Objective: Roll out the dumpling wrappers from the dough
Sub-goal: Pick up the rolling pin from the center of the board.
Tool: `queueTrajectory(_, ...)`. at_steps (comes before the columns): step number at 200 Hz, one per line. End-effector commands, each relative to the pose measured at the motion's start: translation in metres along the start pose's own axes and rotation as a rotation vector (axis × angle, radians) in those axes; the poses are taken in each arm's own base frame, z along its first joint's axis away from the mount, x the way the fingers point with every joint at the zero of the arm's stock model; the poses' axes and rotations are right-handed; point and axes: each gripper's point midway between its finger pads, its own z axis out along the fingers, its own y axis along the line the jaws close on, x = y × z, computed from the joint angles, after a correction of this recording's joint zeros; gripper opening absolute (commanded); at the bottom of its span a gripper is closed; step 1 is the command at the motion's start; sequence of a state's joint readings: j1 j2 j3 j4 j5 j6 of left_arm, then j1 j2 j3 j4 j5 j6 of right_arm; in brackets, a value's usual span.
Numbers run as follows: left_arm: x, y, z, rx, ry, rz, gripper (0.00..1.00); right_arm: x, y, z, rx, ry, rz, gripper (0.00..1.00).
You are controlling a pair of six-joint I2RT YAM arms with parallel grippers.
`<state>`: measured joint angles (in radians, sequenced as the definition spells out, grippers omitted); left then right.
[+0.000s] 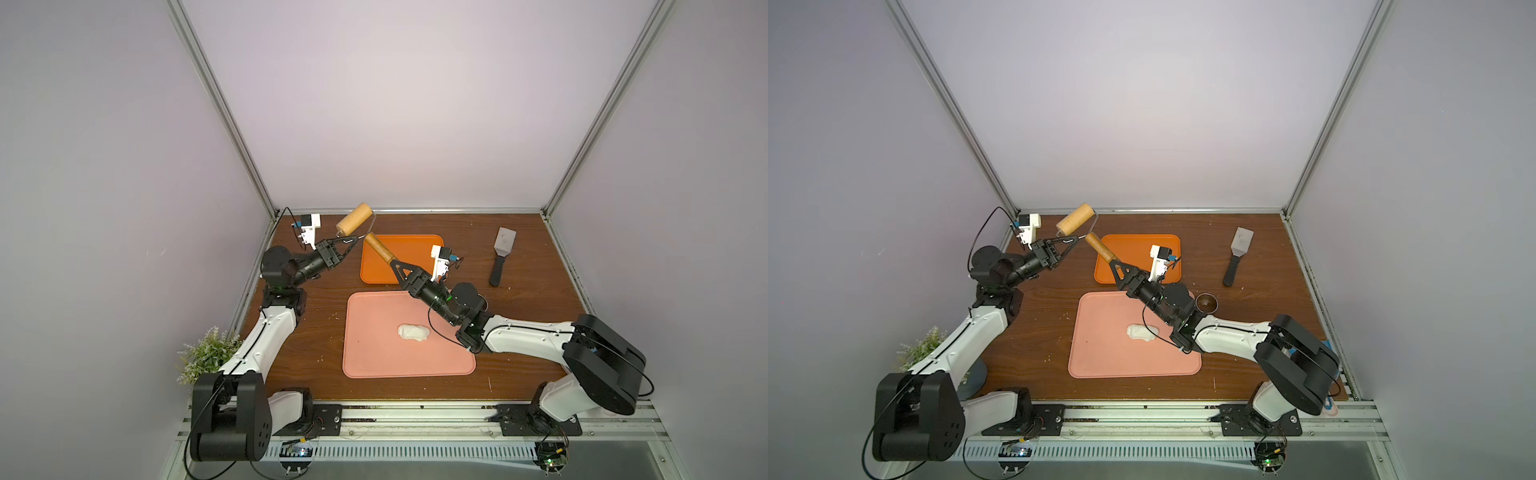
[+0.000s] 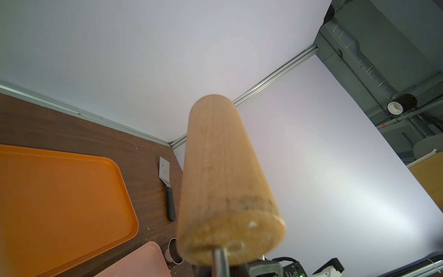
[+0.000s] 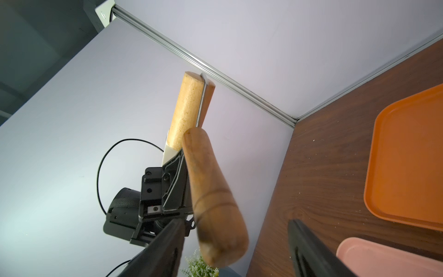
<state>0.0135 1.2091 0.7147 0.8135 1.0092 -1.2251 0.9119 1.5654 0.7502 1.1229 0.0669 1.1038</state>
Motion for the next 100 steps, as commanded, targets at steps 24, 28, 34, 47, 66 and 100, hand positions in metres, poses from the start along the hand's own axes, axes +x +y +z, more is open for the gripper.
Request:
queueTrajectory(24,-0.009,-0.023,-0.003,0.06,-0.03,0.063,0.01,-0.018,0.044,0.028,-0.225,-0.032,0.09,0.69)
queueTrajectory(28,-0.008,-0.022,-0.003,0.059,-0.029,0.064,0.01,-0.017,0.045,0.031,-0.231,-0.028,0.09,0.69)
queueTrajectory(34,-0.008,-0.021,-0.003,0.058,-0.029,0.065,0.01,-0.016,0.046,0.034,-0.238,-0.022,0.089,0.69)
queueTrajectory(47,-0.007,-0.018,-0.002,0.046,-0.027,0.062,0.01,-0.015,0.048,0.039,-0.257,-0.022,0.084,0.68)
queueTrajectory(66,-0.007,-0.014,-0.002,0.032,-0.025,0.047,0.01,-0.014,0.047,0.045,-0.277,-0.02,0.088,0.63)
queueTrajectory(100,-0.007,-0.014,-0.001,0.03,-0.019,0.034,0.01,-0.016,0.047,0.051,-0.341,-0.014,0.108,0.61)
